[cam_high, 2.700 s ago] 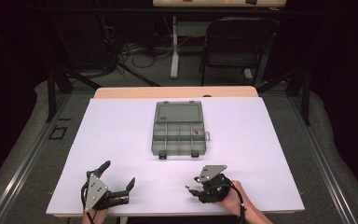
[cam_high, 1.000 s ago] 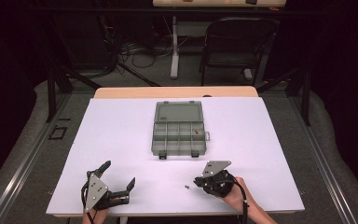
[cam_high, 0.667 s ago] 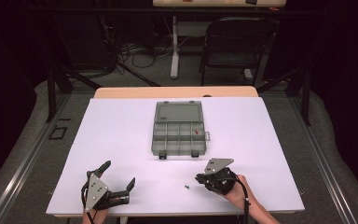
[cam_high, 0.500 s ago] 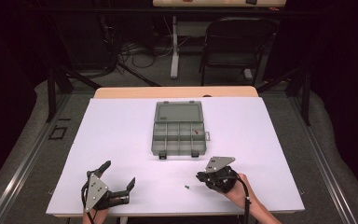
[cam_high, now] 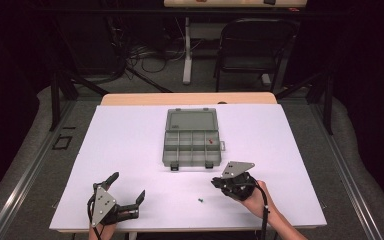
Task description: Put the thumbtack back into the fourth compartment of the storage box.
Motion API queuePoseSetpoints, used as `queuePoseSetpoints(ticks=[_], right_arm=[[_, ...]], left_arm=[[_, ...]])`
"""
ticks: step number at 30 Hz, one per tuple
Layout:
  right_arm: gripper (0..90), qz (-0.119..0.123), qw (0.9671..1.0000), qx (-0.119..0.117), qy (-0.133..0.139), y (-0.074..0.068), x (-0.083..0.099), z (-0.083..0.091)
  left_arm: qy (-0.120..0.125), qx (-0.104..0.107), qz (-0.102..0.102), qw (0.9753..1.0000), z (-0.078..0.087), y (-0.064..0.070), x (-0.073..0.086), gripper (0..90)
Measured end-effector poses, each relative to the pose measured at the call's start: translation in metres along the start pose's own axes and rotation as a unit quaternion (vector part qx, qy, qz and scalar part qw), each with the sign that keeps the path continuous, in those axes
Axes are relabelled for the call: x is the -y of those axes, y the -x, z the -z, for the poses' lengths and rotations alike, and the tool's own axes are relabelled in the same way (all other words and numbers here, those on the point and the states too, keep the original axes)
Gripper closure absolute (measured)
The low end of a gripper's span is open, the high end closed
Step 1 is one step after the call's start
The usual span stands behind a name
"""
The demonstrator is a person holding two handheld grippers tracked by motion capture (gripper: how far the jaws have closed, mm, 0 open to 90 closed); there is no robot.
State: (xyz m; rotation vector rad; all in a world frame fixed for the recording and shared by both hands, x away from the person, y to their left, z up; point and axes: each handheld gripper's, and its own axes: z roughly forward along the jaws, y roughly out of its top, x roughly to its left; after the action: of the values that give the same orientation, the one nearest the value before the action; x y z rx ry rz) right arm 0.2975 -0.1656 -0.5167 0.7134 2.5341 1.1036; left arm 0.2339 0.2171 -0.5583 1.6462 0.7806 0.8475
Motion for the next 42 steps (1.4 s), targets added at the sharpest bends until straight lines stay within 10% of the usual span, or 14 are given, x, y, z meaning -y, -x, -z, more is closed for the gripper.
queuePoseSetpoints(ticks=[42], right_arm=[[85.4, -0.003, 0.9986, 0.046, 0.025, 0.044, -0.039, -0.001]], left_arm=[[0.001, -0.003, 0.001, 1.0, 0.0, -0.001, 0.0, 0.2]])
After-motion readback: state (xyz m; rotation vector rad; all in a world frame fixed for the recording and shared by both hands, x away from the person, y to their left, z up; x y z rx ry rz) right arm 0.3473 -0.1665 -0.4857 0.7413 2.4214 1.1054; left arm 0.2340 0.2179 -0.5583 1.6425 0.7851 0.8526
